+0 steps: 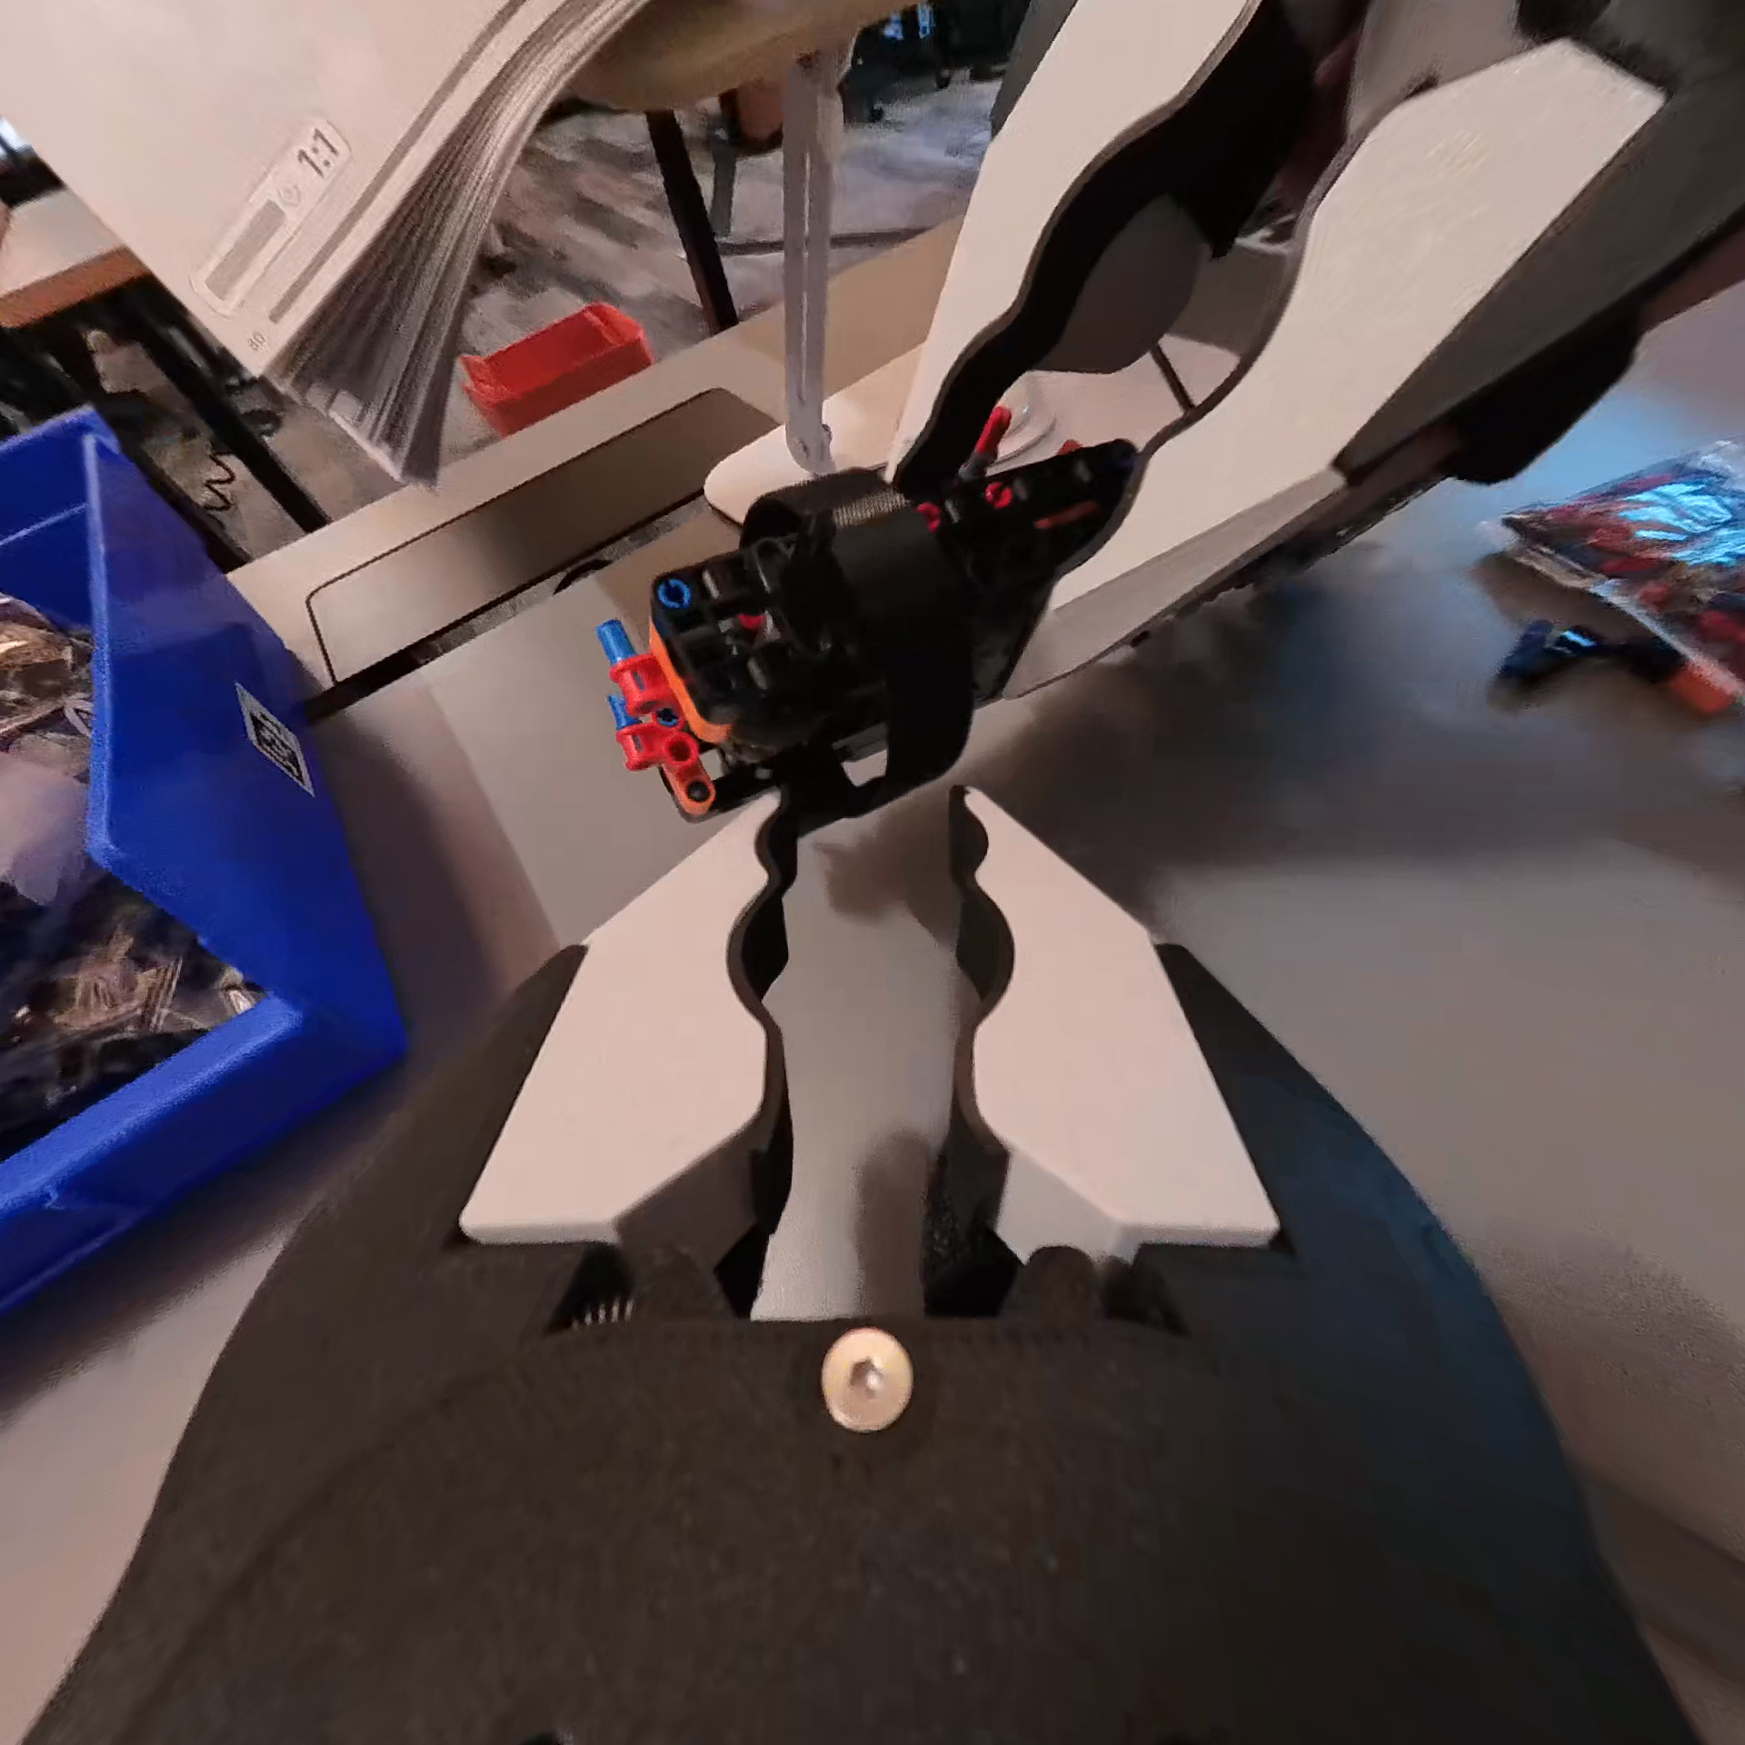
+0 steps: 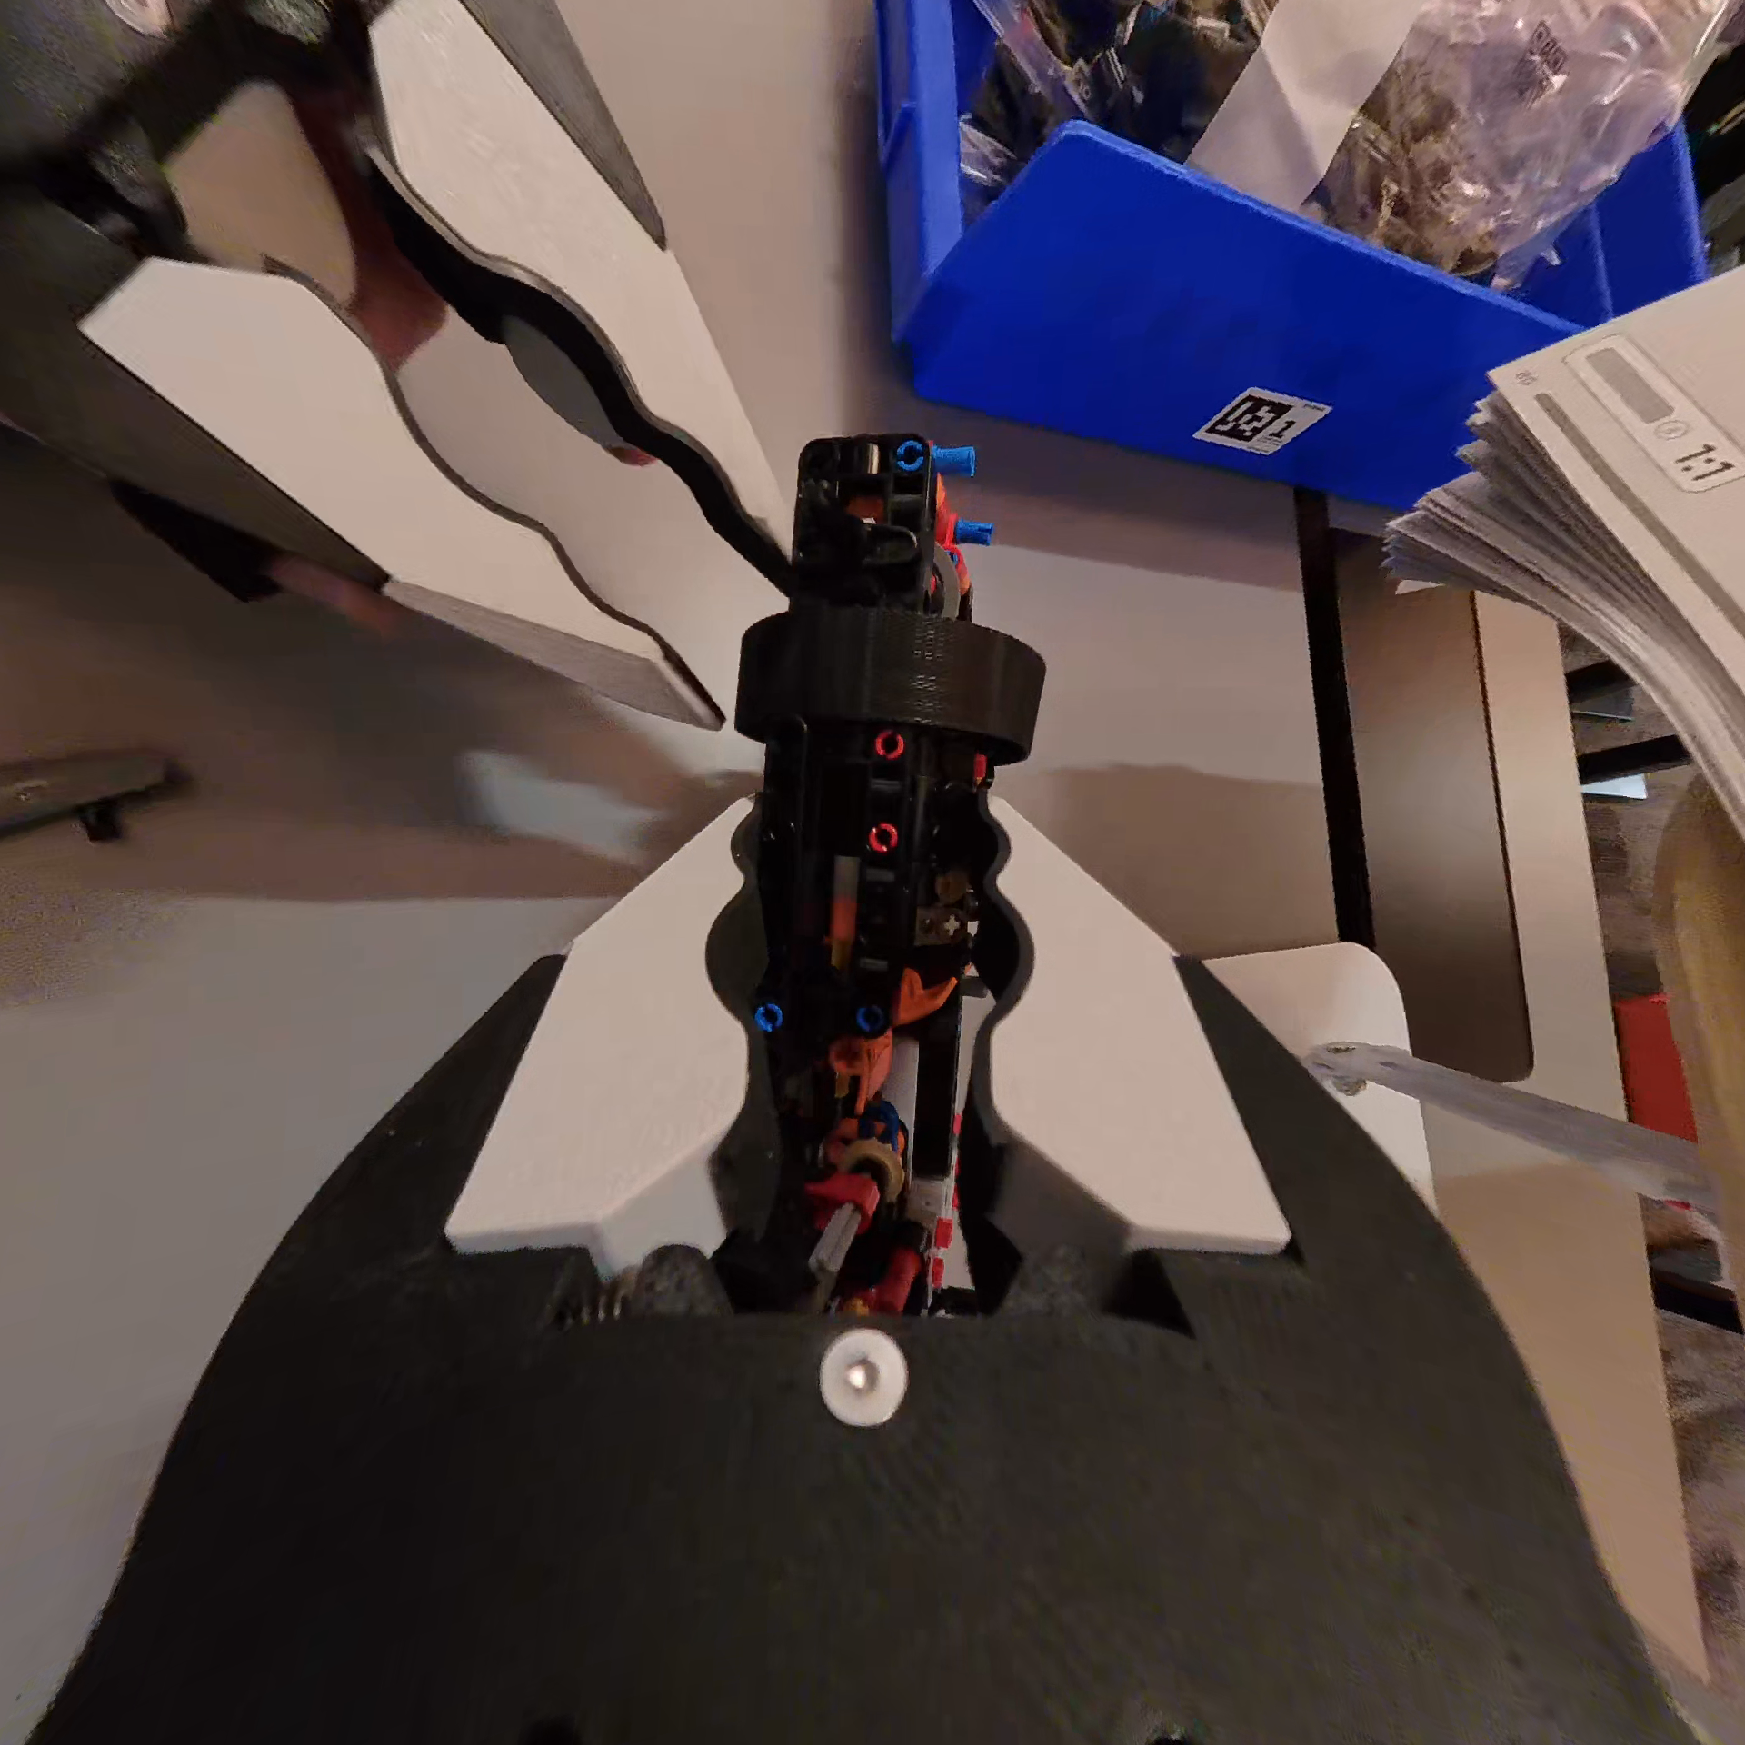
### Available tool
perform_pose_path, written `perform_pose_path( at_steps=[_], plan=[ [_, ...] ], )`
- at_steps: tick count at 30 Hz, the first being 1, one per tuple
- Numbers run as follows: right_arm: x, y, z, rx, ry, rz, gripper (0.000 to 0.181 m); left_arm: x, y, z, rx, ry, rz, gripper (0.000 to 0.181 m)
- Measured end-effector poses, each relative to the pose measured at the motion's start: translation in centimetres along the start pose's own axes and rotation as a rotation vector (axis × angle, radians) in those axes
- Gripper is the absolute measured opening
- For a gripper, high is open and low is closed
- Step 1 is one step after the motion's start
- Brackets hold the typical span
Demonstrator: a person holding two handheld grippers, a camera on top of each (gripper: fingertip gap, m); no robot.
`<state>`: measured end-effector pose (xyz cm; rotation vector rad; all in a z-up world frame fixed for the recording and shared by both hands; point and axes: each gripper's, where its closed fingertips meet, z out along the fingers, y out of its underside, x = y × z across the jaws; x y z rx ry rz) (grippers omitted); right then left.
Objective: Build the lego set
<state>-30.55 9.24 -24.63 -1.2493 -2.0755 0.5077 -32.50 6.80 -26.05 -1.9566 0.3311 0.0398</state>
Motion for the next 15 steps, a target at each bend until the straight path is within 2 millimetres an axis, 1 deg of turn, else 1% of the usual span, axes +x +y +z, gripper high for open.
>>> perform_pose_path(
  at_steps=[2, 3, 4, 6, 7, 9, 11, 12, 14, 15],
  plan=[
    [0.1, 0.1, -0.2, 0.005, -0.004, 0.013, 0.040, -0.1, 0.5, 0.3, -0.013, 0.001, -0.001, 0.033],
    [0.1, 0.2, -0.2, 0.011, -0.015, 0.018, 0.039, -0.6, 0.9, 0.2, -0.027, -0.027, 0.016, 0.033],
    [0.0, 0.2, -0.4, 0.019, -0.025, 0.025, 0.040, -1.0, 1.0, 0.1, -0.024, -0.051, 0.049, 0.030],
    [0.0, 0.3, -0.5, 0.032, -0.041, 0.039, 0.039, -0.9, 0.7, 0.1, -0.014, -0.056, 0.127, 0.029],
    [0.0, 0.3, -0.6, 0.036, -0.049, 0.040, 0.039, -0.6, 0.2, 0.0, 0.012, -0.051, 0.187, 0.028],
    [0.0, 0.2, -0.6, 0.043, -0.063, 0.044, 0.039, -0.1, -0.6, 0.2, 0.034, -0.061, 0.296, 0.023],
    [-0.2, 0.1, -0.6, 0.046, -0.088, 0.045, 0.039, 0.7, -0.4, 0.7, 0.010, -0.035, 0.382, 0.013],
    [-0.3, 0.1, -0.6, 0.045, -0.099, 0.043, 0.039, 0.5, -0.3, 0.9, -0.003, -0.059, 0.410, 0.006],
    [-0.3, 0.2, -0.7, 0.035, -0.119, 0.040, 0.039, 0.6, 0.7, 1.3, -0.049, -0.025, 0.405, 0.002],
    [-0.3, 0.3, -0.8, 0.037, -0.127, 0.040, 0.039, 0.7, 0.5, 1.2, -0.029, -0.016, 0.400, 0.001]
  ],
)
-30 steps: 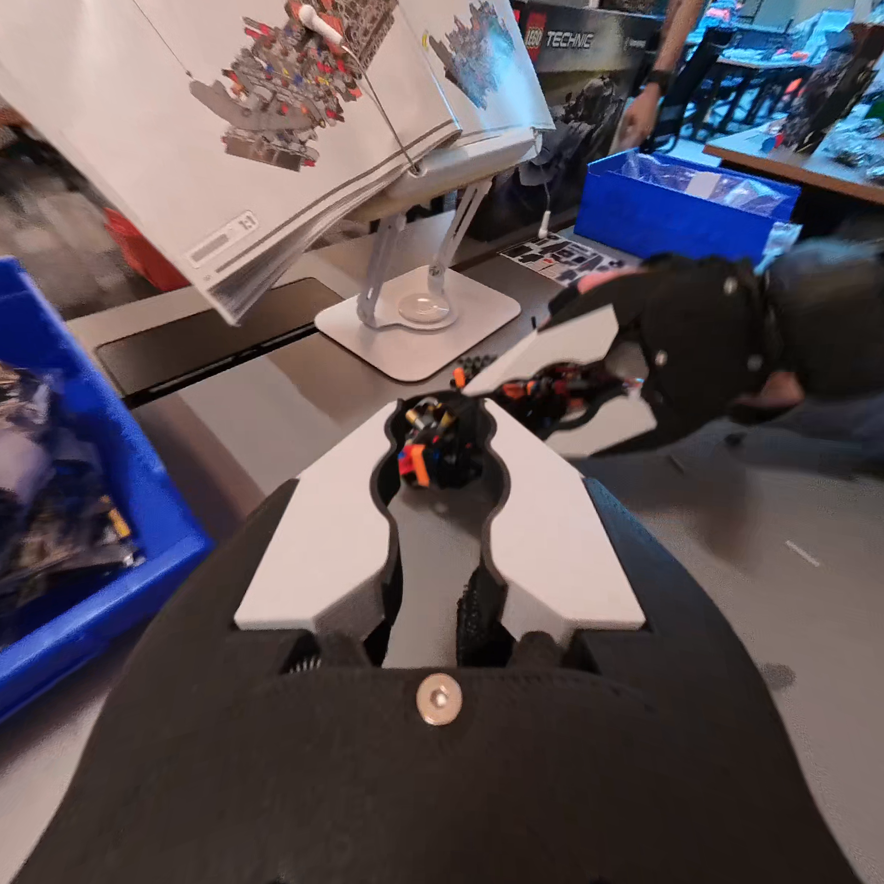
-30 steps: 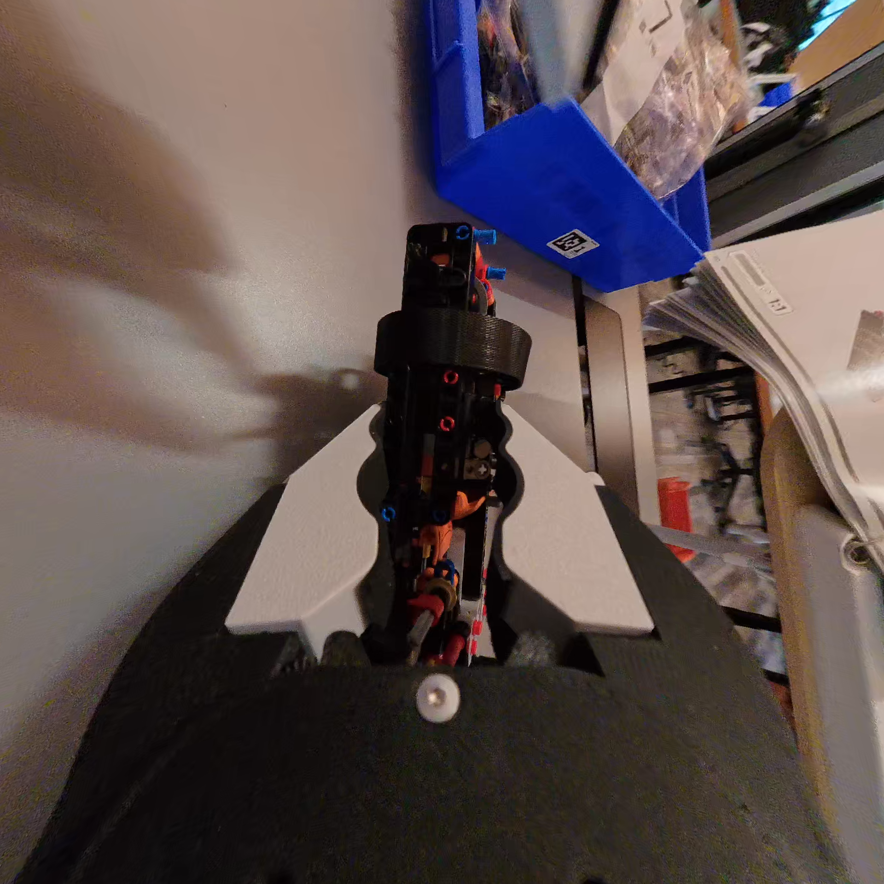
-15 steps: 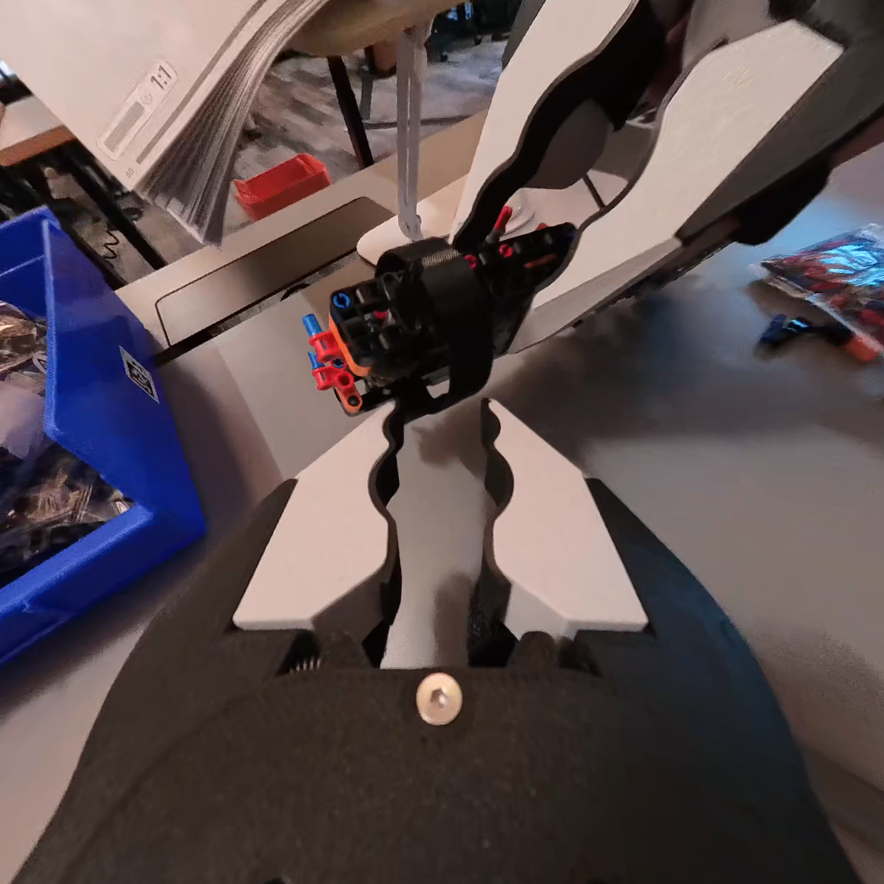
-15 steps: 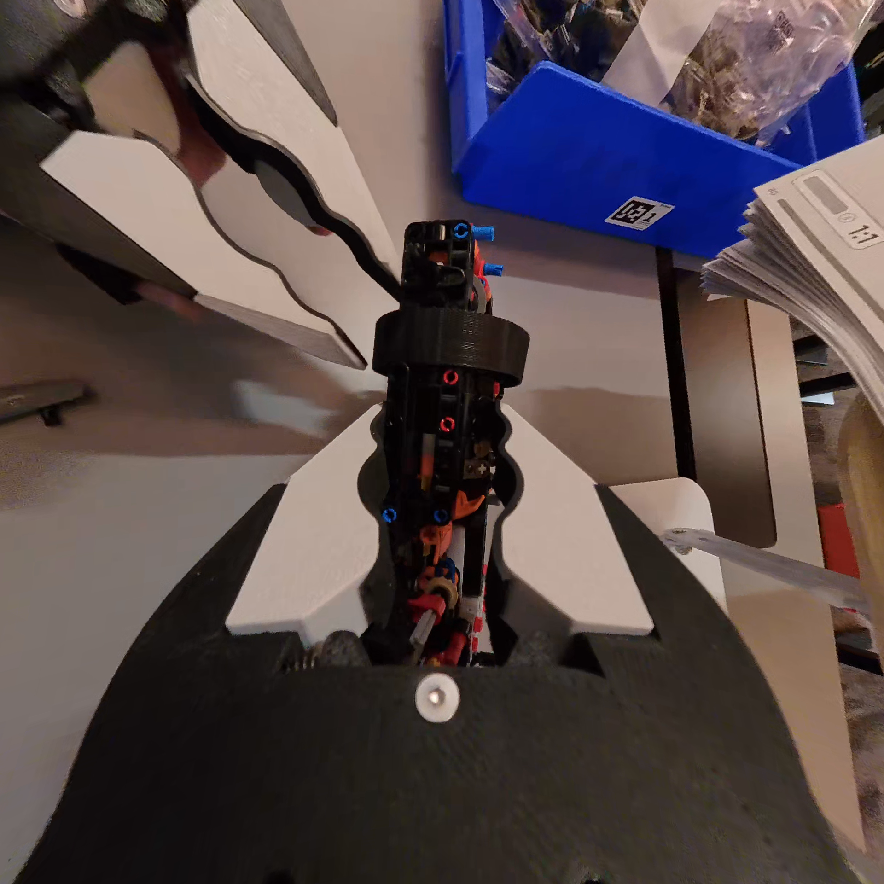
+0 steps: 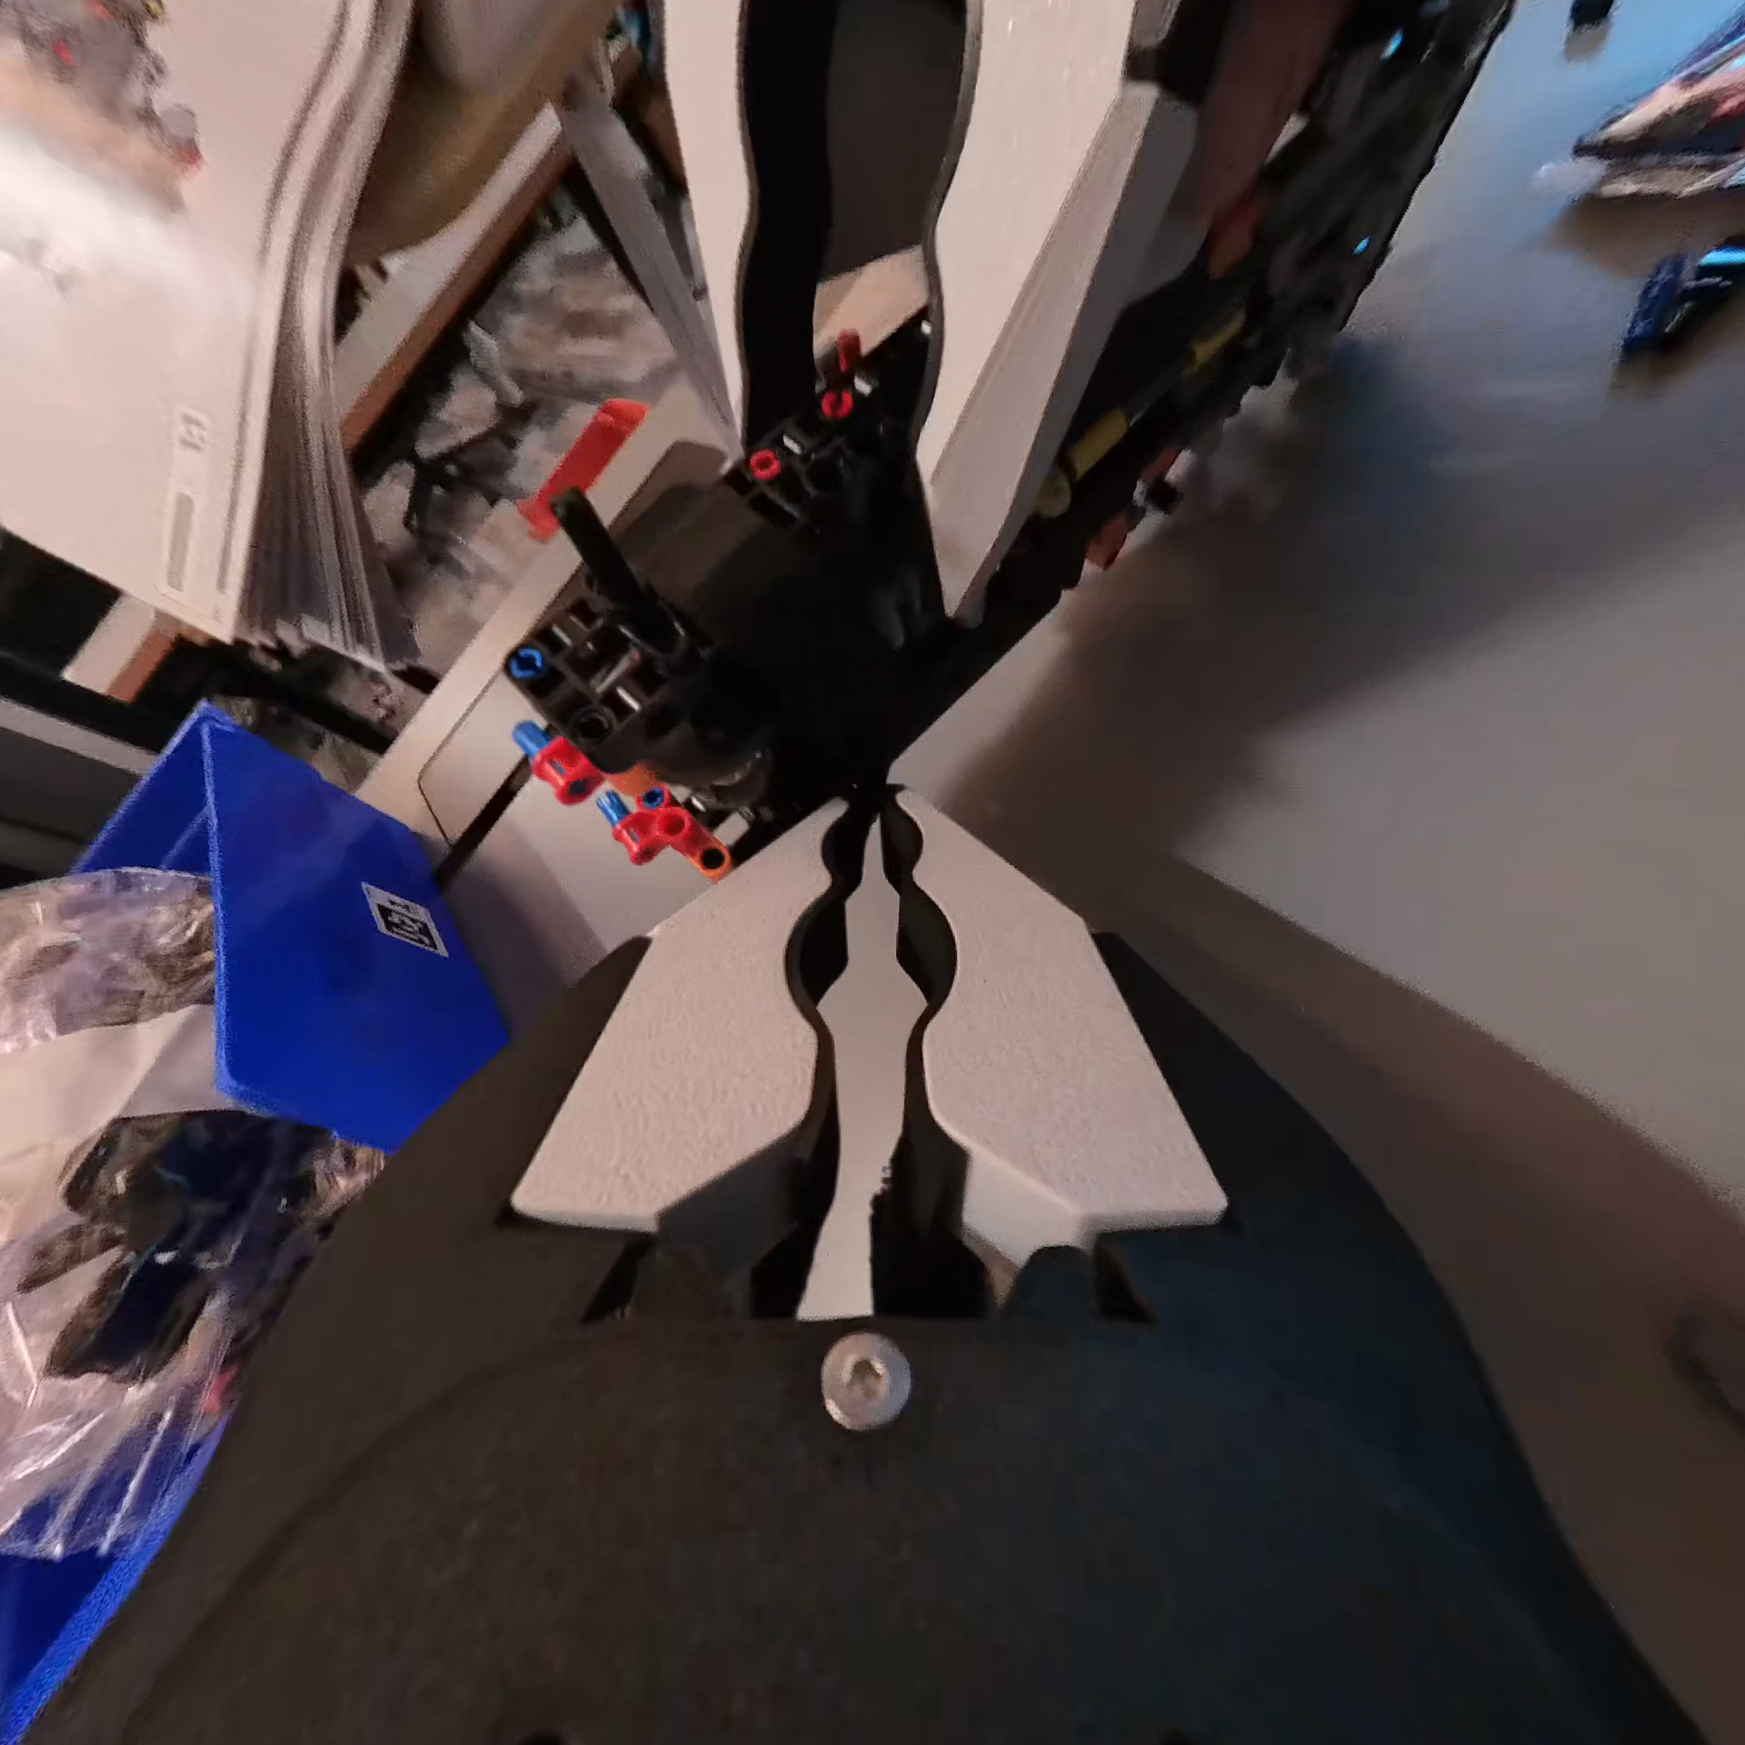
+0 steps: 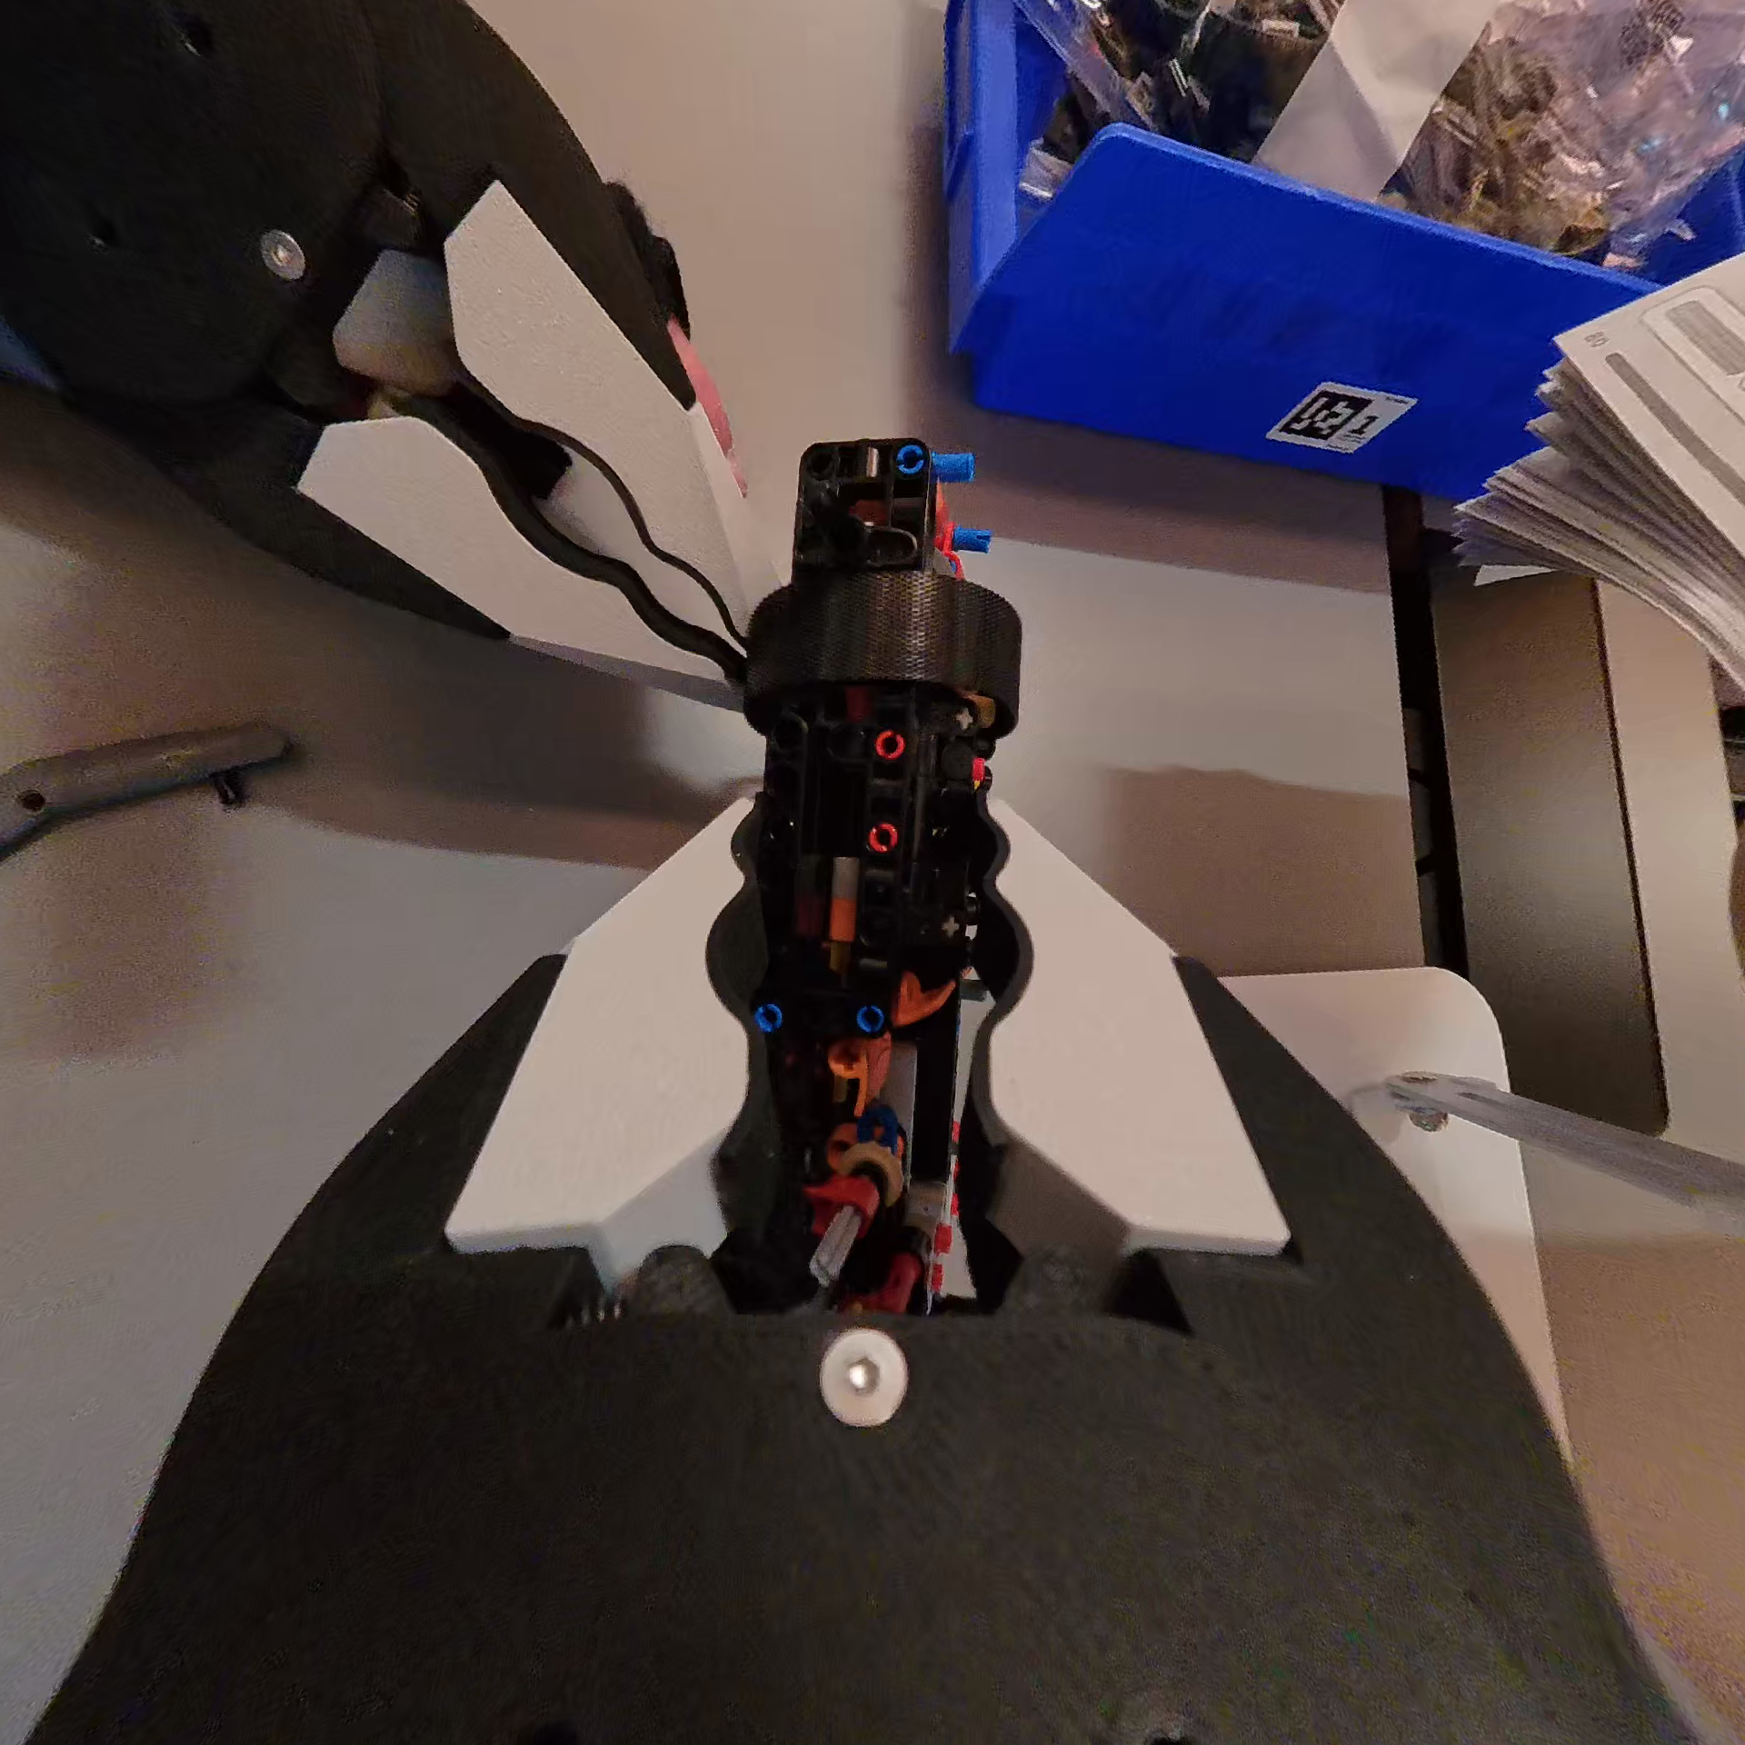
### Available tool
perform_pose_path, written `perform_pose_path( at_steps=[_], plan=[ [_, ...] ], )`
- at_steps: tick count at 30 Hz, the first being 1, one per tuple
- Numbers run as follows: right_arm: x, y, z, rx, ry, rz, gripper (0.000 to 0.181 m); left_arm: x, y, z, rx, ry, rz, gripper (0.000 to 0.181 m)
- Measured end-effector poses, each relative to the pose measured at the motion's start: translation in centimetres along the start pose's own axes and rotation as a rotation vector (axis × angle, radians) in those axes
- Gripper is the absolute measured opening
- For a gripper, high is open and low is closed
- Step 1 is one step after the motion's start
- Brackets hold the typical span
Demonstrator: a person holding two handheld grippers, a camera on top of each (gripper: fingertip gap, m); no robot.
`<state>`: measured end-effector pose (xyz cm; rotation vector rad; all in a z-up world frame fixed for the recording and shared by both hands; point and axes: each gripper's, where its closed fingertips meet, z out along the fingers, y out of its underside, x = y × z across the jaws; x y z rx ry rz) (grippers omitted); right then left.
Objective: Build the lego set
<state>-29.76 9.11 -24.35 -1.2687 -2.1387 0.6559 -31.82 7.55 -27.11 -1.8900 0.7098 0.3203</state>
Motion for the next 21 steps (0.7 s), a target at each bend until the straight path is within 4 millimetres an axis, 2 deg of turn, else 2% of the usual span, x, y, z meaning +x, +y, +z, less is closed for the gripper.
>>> perform_pose_path(
  at_steps=[9, 14, 21],
  plan=[
    [-1.2, 0.7, 0.8, -0.051, -0.023, -0.059, 0.040, 1.0, -0.8, -0.9, 0.060, 0.209, -0.078, 0.000],
    [-1.4, 1.7, 1.5, -0.101, 0.038, -0.118, 0.041, 2.2, -0.9, -1.5, 0.062, 0.349, -0.139, 0.000],
    [-2.1, 1.8, 1.4, -0.122, 0.133, -0.239, 0.039, 3.1, -1.7, -2.8, 0.103, 0.554, -0.325, 0.000]
  ],
)
